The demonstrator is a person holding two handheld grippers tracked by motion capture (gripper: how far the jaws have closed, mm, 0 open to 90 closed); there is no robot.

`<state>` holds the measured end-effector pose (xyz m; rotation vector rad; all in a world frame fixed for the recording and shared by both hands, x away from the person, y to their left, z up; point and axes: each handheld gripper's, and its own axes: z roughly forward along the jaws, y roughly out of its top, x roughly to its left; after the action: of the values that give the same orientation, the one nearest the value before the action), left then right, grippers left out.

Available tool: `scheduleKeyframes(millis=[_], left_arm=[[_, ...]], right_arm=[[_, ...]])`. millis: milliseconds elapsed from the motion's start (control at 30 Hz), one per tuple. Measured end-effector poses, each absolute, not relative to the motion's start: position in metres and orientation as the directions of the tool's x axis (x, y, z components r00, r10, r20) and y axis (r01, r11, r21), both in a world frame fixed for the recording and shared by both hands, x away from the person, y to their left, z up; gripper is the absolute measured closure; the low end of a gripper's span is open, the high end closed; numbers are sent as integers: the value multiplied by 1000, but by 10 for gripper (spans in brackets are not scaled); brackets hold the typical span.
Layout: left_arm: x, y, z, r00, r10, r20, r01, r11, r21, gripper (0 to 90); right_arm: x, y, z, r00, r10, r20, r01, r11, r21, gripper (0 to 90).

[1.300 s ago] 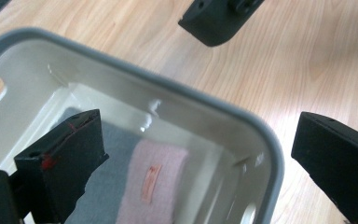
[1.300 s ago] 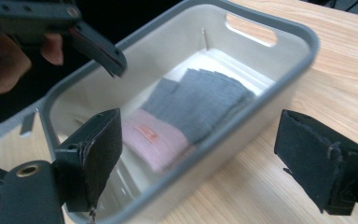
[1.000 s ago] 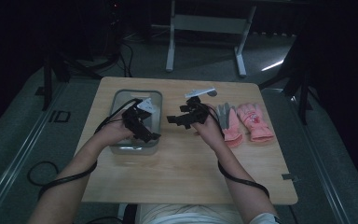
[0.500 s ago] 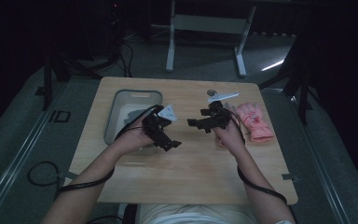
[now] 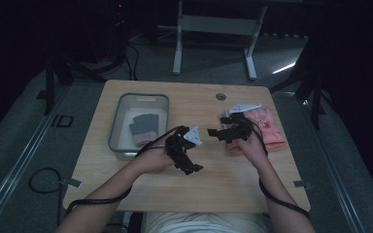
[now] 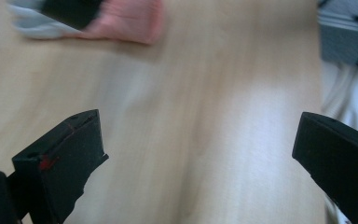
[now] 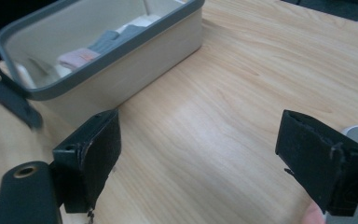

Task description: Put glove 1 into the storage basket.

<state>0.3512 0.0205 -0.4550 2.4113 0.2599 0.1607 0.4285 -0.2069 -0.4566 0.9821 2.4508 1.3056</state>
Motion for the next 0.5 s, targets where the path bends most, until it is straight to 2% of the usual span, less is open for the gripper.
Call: scheduleKeyframes(millis=[367, 500], left_arm=[[338, 8, -493, 972, 232, 30, 155, -735, 660, 17], [334, 9, -509, 972, 233, 16, 163, -728, 665, 17]], right_arm=[[423, -231, -464, -744, 642, 182, 489, 338, 804, 123], [424, -241, -472, -733, 661, 163, 494, 352, 795, 130]])
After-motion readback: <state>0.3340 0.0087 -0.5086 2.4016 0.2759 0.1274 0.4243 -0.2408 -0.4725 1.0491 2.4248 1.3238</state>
